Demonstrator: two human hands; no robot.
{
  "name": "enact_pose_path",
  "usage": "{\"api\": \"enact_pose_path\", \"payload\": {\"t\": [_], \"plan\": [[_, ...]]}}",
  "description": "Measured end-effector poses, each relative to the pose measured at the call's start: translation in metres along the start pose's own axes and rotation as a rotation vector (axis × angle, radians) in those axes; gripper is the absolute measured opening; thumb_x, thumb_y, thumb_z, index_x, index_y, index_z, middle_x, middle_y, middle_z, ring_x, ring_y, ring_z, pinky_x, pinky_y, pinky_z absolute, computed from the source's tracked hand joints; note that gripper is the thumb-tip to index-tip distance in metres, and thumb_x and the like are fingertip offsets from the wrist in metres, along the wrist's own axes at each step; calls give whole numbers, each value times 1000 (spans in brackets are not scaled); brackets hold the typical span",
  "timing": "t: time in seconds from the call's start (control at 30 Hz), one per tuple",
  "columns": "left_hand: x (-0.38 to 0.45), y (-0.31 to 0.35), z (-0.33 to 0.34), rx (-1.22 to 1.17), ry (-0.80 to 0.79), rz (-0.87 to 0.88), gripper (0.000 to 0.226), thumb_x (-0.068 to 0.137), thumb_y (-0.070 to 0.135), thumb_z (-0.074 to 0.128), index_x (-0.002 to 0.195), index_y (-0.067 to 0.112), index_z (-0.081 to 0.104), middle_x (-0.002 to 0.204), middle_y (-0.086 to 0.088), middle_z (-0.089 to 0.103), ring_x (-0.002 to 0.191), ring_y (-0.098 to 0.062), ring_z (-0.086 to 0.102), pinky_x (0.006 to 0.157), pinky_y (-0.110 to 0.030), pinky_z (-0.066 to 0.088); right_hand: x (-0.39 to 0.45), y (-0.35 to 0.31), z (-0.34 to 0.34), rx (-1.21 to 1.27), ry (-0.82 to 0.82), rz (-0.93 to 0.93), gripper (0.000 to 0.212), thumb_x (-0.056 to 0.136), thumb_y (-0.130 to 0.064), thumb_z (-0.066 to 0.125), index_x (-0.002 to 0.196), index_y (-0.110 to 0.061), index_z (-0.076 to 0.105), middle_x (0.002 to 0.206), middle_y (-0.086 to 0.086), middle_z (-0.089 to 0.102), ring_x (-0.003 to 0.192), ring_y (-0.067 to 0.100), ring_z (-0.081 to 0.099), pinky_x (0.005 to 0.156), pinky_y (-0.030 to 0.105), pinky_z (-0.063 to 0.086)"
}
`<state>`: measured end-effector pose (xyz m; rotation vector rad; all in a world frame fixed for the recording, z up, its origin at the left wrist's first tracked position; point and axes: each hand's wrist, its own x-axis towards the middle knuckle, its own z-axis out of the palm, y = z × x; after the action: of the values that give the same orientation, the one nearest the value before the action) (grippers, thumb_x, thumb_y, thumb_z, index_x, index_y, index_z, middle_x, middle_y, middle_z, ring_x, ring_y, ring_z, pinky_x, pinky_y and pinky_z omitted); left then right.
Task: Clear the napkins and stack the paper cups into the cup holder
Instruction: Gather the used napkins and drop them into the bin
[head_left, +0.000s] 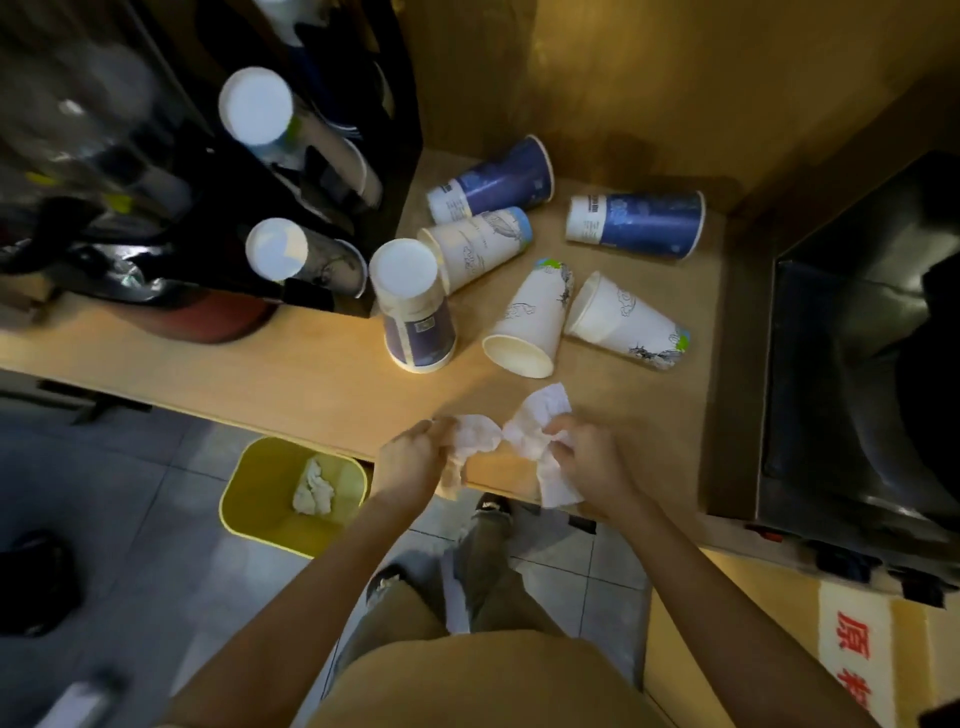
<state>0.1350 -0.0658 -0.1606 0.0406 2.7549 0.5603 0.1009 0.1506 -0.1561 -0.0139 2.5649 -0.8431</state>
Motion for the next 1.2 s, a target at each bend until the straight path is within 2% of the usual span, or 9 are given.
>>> {"api": "enact_pose_path", "payload": {"t": [0.13,0.23,0.37,0.53,0.7,0.83,0.97,1.07,1.2], "plan": [[-23,-26,-7,-208,122,-164,44,91,20,49,134,18,40,91,-23,70,81,-42,66,66,-42,51,-1,-40,5,341,25,14,27,80,11,54,102,3,66,101,13,66,91,8,64,67,12,40],[-52,-58,-8,-279,253,-202,34,89,15,44,122,12,55,83,-26,70,73,-42,66,57,-36,45,-3,-64,22,335,18,20,25,80,3,55,92,-8,74,98,15,73,89,21,64,67,13,42],[-93,-118,0,-463,285,-394,26,82,-6,51,94,3,72,99,-20,73,89,-35,68,74,-29,44,-15,-104,53,455,74,46,27,81,5,50,87,-7,73,92,11,70,86,18,59,68,15,43],[-137,-177,-4,-662,292,-713,33,88,4,45,115,7,64,124,-22,61,114,-38,54,95,-34,42,-38,-156,105,627,-12,54,22,80,7,53,82,-10,66,87,6,63,81,13,56,68,15,43],[-171,-230,21,-654,241,-747,39,87,1,46,122,9,59,125,-23,60,111,-37,57,83,-32,44,-49,-175,183,444,-186,-133,32,76,12,54,99,-5,68,74,-3,60,62,-2,50,54,8,36],[-177,-267,56,-678,240,-784,32,84,-4,53,111,5,66,102,-26,69,78,-26,59,58,-14,39,-29,-165,252,325,-206,-131,23,77,6,58,93,-2,71,66,-13,59,53,-10,52,53,9,35],[-163,-302,96,-664,273,-796,23,81,-1,61,100,6,72,93,-20,73,72,-20,58,53,-4,40,5,-150,306,270,-199,-124,16,77,3,63,89,-1,71,73,-2,64,65,7,55,59,13,38],[-139,-325,129,-681,276,-820,22,81,1,62,101,4,71,95,-21,72,71,-18,56,55,1,40,32,-131,349,183,-202,-136,17,78,0,63,93,-4,70,85,10,70,75,14,55,56,5,36],[-96,-345,174,-593,320,-835,22,81,3,61,100,8,72,98,-21,70,84,-34,64,67,-23,43,62,-103,408,114,-257,-129,16,80,-1,59,94,-2,68,91,16,70,77,15,53,55,9,33]]}}
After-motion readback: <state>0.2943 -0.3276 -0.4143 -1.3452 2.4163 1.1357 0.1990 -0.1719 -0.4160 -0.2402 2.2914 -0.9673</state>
